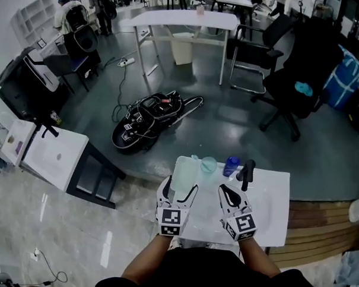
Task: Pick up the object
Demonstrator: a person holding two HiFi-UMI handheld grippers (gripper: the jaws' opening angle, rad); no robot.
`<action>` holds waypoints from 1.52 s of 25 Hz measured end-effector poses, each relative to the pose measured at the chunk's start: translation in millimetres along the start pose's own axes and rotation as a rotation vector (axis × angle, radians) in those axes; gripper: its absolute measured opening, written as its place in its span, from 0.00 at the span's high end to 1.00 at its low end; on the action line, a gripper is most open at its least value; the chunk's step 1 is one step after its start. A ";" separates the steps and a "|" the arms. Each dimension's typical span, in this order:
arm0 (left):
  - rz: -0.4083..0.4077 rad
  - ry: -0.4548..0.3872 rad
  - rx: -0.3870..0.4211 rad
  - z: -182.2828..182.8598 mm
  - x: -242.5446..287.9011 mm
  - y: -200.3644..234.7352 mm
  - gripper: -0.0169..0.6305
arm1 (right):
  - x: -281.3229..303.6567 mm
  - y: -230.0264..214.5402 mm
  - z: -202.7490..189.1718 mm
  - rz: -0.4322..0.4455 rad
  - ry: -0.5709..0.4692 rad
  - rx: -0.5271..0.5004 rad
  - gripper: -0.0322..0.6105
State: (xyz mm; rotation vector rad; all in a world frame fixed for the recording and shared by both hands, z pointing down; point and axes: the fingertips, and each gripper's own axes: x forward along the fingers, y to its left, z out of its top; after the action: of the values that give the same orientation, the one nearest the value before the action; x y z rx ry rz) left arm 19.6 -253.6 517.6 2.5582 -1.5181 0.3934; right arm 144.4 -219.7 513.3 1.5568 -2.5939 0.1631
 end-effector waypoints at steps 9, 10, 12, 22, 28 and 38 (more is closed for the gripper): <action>0.001 -0.076 0.029 33.5 -8.5 12.3 0.34 | 7.0 4.8 39.3 -0.022 -0.090 -0.056 0.92; 0.002 -0.077 0.030 34.5 -9.5 13.1 0.34 | 6.7 6.1 41.4 -0.021 -0.094 -0.055 0.92; 0.002 -0.079 0.029 34.4 -10.7 14.3 0.34 | 6.5 8.7 44.9 -0.019 -0.101 -0.063 0.92; -0.004 -0.097 0.022 33.9 -15.5 13.7 0.34 | 2.6 6.6 52.3 -0.042 -0.116 -0.097 0.92; -0.006 -0.099 0.032 34.9 -18.3 12.8 0.34 | -1.3 -0.5 54.6 -0.100 -0.113 -0.114 0.92; -0.007 -0.114 0.017 42.7 -21.0 12.9 0.34 | -11.4 -8.6 68.4 -0.163 -0.153 -0.117 0.92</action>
State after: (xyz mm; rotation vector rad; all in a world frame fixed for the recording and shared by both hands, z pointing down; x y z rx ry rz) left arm 5.3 -252.9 470.5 2.6397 -1.5490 0.2654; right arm 154.6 -224.0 444.3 1.7911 -2.5173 -0.1242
